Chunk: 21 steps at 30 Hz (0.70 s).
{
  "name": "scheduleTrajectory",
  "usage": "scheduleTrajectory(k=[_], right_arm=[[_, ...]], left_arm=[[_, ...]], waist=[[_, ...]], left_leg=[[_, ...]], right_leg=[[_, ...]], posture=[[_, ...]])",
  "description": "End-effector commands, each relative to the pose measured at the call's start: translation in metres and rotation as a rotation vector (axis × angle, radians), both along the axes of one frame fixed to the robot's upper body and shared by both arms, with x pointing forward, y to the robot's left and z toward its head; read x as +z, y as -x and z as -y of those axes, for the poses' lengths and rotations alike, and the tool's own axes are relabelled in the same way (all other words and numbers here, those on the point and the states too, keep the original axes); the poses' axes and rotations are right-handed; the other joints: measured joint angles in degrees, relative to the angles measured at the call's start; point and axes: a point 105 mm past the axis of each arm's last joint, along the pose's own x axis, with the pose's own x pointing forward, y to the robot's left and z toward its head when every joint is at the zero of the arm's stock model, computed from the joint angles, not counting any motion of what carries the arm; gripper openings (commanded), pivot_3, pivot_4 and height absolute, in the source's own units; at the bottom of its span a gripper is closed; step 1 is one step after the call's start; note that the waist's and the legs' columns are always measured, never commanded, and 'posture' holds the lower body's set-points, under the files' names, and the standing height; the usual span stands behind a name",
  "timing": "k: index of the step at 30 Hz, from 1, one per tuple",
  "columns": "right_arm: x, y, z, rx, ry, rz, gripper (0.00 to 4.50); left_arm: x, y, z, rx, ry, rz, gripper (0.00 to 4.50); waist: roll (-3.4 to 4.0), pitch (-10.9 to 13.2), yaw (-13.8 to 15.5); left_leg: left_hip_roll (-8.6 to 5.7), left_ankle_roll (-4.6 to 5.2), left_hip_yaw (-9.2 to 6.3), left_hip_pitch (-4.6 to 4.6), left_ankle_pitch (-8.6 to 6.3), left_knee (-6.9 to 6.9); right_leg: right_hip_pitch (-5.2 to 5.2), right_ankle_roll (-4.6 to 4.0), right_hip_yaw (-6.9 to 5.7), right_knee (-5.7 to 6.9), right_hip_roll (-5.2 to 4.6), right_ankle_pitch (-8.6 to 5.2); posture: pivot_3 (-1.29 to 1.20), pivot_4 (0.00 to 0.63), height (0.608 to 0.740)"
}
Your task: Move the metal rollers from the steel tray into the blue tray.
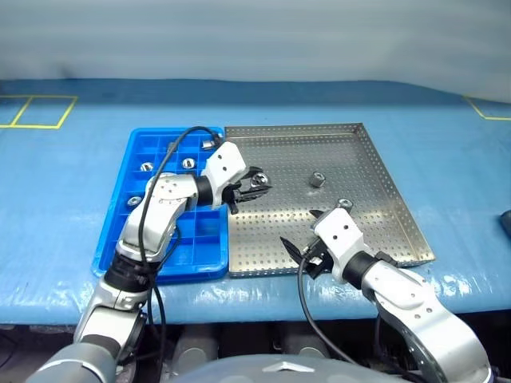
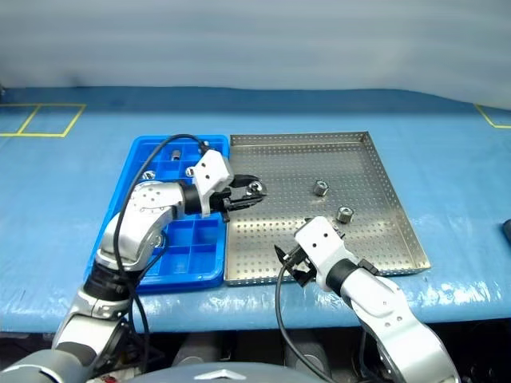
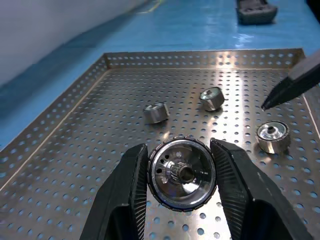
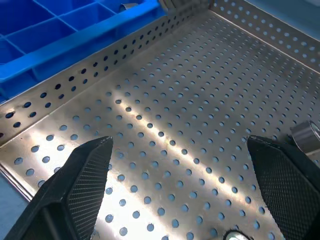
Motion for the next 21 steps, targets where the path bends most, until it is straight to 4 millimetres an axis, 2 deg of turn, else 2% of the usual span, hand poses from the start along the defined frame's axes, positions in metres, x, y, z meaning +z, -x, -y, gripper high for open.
scheduleTrajectory(k=[1,5,9,16,21], right_arm=[[0.008,-0.006,-0.018,0.128,-0.003,0.029,4.50],[0.009,-0.015,-0.037,0.261,0.009,0.037,4.50],[0.011,-0.020,-0.055,0.370,0.009,0.047,4.50],[0.009,-0.024,-0.084,0.517,0.011,0.062,4.50],[0.009,-0.022,-0.092,0.572,0.006,0.062,4.50]], left_arm=[[0.017,0.012,-0.022,0.139,0.048,0.061,1.67],[0.007,0.024,-0.054,0.331,0.026,0.043,1.67],[-0.002,0.038,-0.076,0.472,0.006,0.020,1.67],[-0.017,0.057,-0.100,0.630,-0.084,0.016,1.67],[-0.027,0.065,-0.108,0.699,-0.086,-0.031,1.67]], waist=[[-0.01,0.01,0.92],[-0.04,0.02,2.84],[-0.06,0.04,5.58],[-0.06,0.04,9.52],[-0.06,0.04,12.91]], left_leg=[[-0.01,0.00,-0.01,0.01,0.00,-0.01],[0.00,0.00,-0.04,0.01,0.00,-0.02],[0.01,-0.01,-0.09,-0.03,0.00,-0.02],[0.01,-0.01,-0.13,-0.06,0.00,-0.02],[0.03,-0.02,-0.16,-0.09,0.00,-0.05]], right_leg=[[0.02,0.00,-0.01,0.00,-0.01,0.00],[0.04,-0.01,-0.04,-0.02,-0.03,-0.01],[0.04,-0.04,-0.10,-0.06,-0.05,-0.01],[0.05,-0.30,-0.18,-0.13,-0.12,-0.16],[0.03,-0.33,-0.28,-0.17,-0.12,-0.18]], posture=[[0.22,0.150,0.740],[0.32,0.150,0.740],[0.38,0.150,0.740],[0.47,0.150,0.740],[0.50,0.150,0.740]])
